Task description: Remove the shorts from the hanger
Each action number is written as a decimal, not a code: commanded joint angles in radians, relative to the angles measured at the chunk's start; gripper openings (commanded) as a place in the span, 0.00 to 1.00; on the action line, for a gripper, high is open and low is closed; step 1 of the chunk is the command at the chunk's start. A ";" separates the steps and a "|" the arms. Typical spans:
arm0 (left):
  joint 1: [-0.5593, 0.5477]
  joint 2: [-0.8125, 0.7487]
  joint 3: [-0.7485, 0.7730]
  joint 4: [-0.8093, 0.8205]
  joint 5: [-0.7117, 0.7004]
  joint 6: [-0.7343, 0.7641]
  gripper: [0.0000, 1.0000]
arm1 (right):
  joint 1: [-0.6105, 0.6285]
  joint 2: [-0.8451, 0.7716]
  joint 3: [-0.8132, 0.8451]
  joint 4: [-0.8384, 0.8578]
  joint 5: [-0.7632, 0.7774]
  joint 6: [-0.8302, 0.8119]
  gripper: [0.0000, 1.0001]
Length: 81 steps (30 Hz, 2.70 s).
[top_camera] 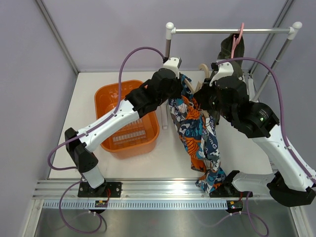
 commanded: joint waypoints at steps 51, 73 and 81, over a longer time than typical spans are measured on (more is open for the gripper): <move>0.233 0.161 0.130 0.007 0.099 0.154 0.00 | 0.043 -0.145 0.072 0.032 0.026 -0.011 0.00; -0.070 -0.093 -0.059 0.075 0.258 0.365 0.00 | 0.043 -0.063 0.047 0.180 0.265 -0.109 0.00; -0.369 -0.216 -0.022 -0.059 0.274 0.556 0.00 | -0.001 0.069 0.135 0.210 0.334 -0.159 0.00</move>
